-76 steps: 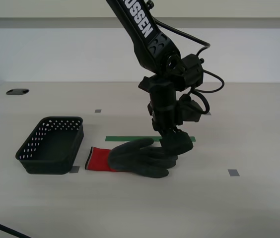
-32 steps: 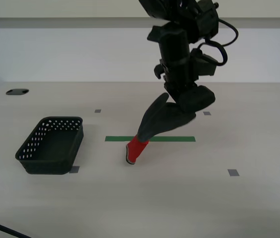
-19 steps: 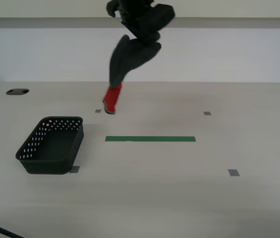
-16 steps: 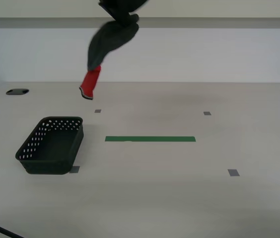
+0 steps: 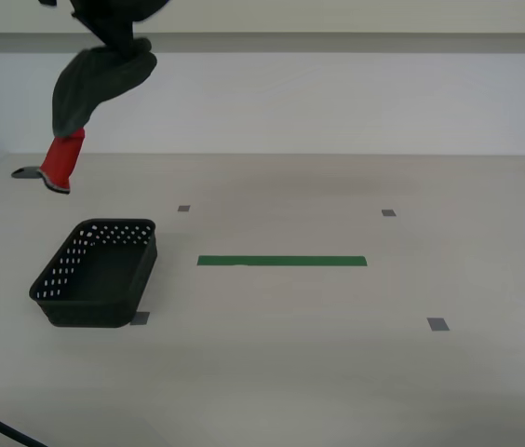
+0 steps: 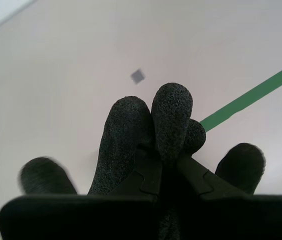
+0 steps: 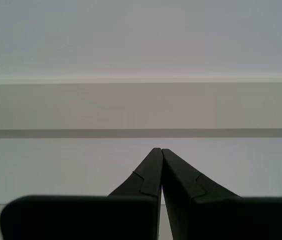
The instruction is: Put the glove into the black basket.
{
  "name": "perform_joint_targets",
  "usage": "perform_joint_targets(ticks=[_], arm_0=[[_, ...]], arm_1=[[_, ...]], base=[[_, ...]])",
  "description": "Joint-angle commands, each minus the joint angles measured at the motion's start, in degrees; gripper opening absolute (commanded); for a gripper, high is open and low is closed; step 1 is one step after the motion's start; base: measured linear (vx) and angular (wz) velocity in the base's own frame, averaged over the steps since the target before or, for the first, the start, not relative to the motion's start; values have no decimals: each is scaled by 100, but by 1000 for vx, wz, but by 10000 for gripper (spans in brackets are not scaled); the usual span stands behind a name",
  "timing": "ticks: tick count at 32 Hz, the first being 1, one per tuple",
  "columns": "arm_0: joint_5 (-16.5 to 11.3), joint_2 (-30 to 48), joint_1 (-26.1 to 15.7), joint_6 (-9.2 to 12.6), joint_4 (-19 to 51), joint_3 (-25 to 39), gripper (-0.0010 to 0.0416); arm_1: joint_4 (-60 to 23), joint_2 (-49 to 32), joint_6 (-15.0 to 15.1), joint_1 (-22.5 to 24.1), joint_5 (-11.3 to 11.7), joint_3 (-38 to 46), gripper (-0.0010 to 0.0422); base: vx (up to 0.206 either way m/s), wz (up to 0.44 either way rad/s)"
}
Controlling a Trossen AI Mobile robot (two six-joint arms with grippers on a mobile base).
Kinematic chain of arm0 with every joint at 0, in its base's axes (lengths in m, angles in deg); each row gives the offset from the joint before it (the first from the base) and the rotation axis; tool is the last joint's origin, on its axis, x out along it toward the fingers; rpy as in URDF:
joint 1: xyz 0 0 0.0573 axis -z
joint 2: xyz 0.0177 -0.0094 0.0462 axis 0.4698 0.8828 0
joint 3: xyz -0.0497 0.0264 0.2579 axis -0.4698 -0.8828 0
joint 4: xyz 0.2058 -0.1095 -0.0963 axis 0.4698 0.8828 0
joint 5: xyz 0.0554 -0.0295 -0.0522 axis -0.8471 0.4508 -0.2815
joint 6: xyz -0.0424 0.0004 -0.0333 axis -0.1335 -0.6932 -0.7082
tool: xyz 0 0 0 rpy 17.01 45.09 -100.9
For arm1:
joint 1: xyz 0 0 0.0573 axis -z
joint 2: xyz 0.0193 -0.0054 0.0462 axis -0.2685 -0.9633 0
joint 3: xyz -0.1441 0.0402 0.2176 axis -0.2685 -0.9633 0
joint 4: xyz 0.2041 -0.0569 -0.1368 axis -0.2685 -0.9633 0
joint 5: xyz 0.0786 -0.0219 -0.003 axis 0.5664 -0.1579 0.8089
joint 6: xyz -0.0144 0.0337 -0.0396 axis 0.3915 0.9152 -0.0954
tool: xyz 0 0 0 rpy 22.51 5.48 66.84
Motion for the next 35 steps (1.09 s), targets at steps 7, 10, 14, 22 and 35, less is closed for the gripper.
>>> perform_joint_targets(ticks=[7,10,14,22,35], arm_0=[[4,2,-4,0,9,7,1],[4,0,-2,0,48,7,1],[4,0,-2,0,70,7,1],[4,0,-4,0,138,7,0],[2,2,-4,0,262,7,1]], arm_1=[[1644,-17,-170,-254,-20,-2216,-1],[2352,-17,-404,-297,-212,-2968,-1],[2852,-52,-573,-391,-212,-3451,-1],[3287,-914,-833,-479,-212,-3593,-1],[3685,-1655,-979,-509,-201,-3545,8]], base=[[0,0],[0,0],[0,0],[0,0],[0,0]])
